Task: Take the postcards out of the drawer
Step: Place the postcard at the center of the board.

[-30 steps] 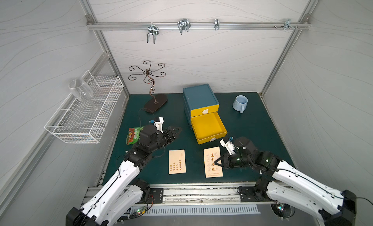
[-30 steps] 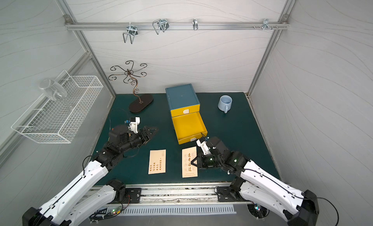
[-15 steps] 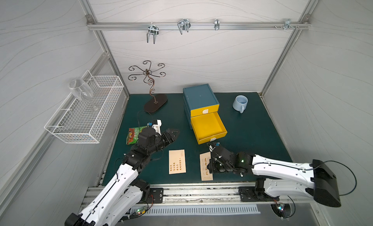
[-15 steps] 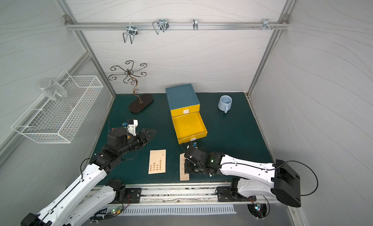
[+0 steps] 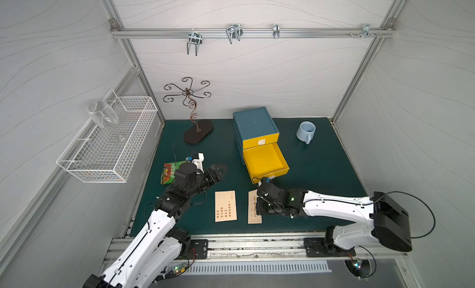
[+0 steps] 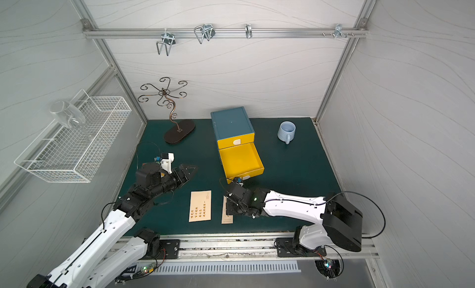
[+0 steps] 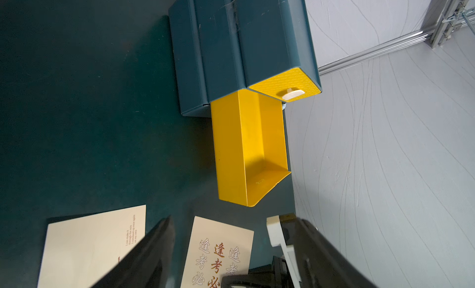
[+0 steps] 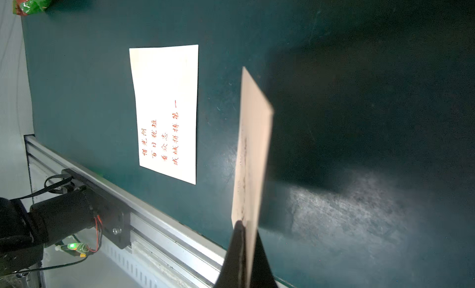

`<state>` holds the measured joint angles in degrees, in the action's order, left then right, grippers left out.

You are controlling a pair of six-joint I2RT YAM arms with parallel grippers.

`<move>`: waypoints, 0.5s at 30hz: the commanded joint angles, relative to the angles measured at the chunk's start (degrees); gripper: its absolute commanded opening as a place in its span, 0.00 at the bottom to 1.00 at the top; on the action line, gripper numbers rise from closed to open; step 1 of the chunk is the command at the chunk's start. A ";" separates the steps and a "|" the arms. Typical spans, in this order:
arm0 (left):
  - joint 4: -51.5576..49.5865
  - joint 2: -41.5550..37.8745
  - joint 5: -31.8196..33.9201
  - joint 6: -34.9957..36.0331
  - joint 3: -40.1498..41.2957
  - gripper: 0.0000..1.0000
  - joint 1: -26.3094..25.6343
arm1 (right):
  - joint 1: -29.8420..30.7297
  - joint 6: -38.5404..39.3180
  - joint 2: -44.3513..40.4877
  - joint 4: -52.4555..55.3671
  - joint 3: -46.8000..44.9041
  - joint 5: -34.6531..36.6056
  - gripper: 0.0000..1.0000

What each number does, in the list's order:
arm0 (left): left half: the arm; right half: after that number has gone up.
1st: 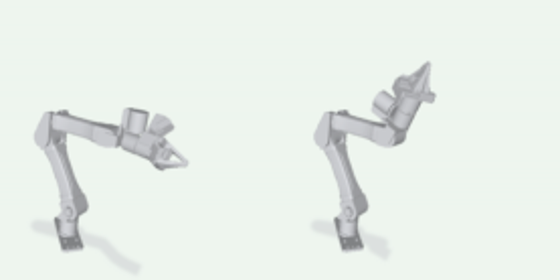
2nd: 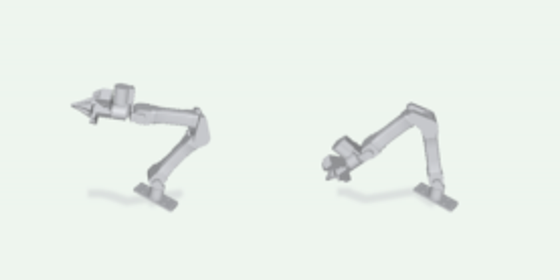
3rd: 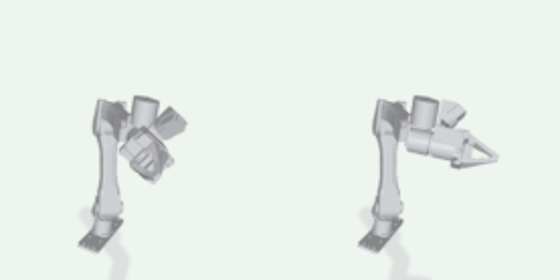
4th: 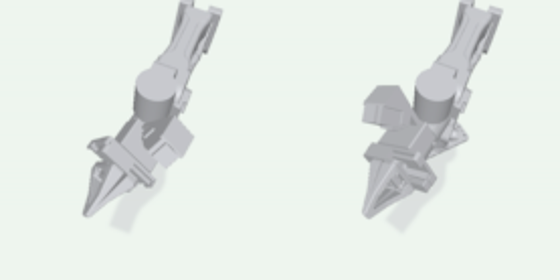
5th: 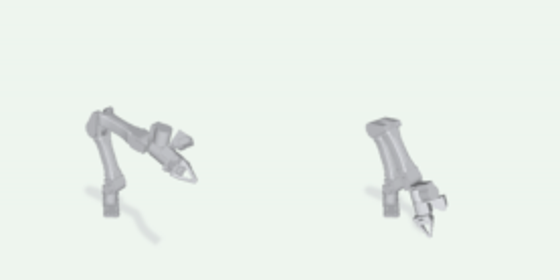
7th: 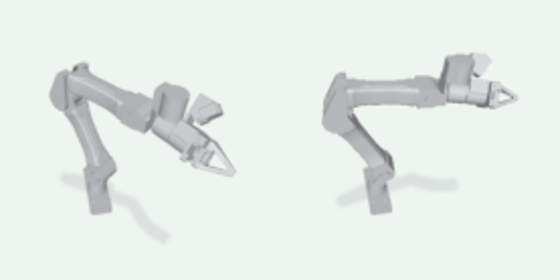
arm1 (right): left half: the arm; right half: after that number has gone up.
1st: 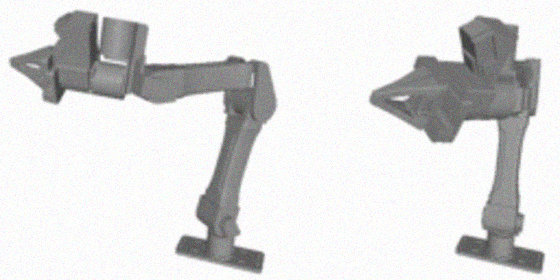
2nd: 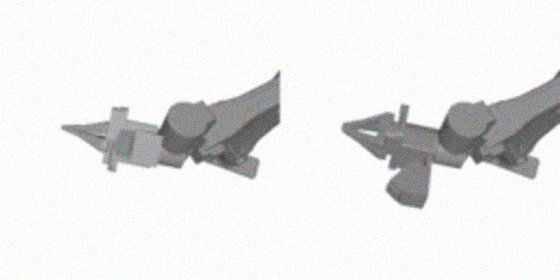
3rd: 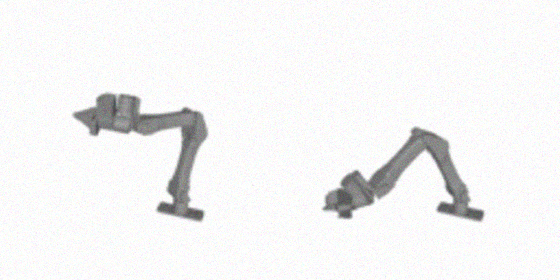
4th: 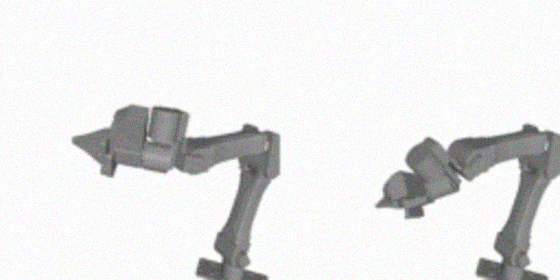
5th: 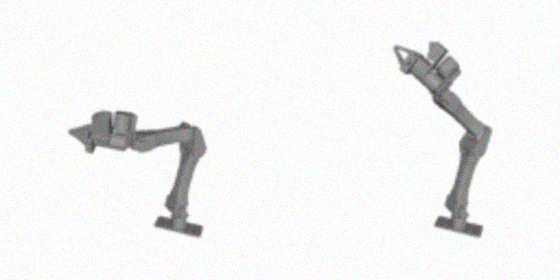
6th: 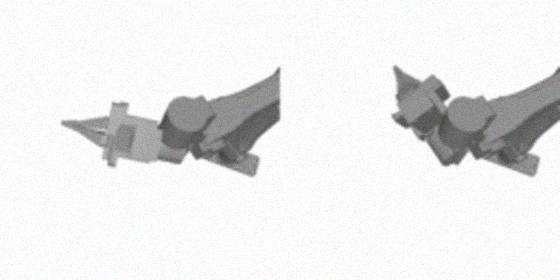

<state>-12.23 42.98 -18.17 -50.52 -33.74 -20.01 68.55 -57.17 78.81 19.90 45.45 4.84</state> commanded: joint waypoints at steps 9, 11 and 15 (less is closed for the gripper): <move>0.98 -1.90 -0.11 1.47 0.88 0.79 1.02 | 0.25 0.83 5.05 1.56 3.65 -0.11 0.03; 0.89 -2.01 -0.11 1.48 1.08 0.79 1.09 | 0.25 0.91 5.52 1.94 3.93 0.10 0.05; 0.87 -2.07 -0.11 1.39 1.24 0.80 1.20 | 0.25 1.33 6.62 2.75 4.88 0.55 0.08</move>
<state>-12.88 41.60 -18.17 -49.87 -32.16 -19.27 68.58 -56.90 84.27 20.38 49.06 4.47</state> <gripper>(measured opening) 0.795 0.080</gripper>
